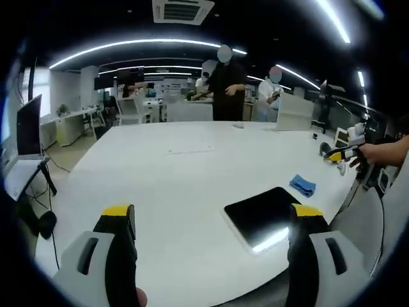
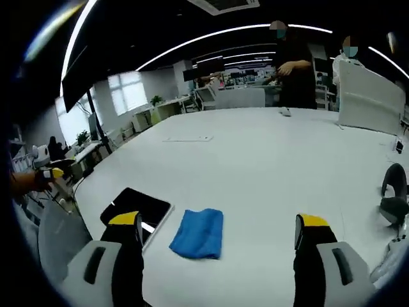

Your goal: Wipe the mirror surface with the cleaning cloth until all visible marks leave the cleaned area.

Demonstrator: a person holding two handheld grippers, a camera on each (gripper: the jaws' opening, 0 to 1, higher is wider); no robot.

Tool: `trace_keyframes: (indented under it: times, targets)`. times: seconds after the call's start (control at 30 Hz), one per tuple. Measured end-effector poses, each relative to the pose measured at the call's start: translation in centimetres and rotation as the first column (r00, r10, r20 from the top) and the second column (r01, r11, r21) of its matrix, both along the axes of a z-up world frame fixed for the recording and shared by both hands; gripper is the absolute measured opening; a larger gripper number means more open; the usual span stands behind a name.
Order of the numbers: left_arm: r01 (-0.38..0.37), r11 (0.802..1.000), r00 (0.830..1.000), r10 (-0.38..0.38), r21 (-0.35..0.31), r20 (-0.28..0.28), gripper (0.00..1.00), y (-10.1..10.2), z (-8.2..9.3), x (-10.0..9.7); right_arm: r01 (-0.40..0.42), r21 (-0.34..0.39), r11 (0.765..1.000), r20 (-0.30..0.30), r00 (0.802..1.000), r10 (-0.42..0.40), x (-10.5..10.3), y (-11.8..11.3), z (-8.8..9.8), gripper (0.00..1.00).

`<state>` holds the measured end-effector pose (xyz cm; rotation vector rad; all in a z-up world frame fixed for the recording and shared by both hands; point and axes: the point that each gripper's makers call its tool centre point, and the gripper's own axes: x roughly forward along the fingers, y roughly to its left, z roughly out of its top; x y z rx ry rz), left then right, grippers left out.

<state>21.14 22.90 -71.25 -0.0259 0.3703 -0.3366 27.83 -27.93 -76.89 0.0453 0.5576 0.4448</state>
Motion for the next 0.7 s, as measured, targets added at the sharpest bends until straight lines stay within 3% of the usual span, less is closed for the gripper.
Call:
trace_keyframes:
  times: [0.27,0.7]
  targets:
    - [0.005,1.0,1.0,-0.005,0.017,0.008,0.99,-0.8,0.3,-0.7,-0.027,0.003,1.0,0.0,1.0,0.027,-2.2,-1.6,-0.7,0.98]
    - [-0.001,1.0,1.0,0.001,0.024,0.025,0.99,1.0,-0.5,-0.3,-0.006,-0.006,1.0,0.031,0.999,0.006,-4.1,-3.2,-2.0,0.98]
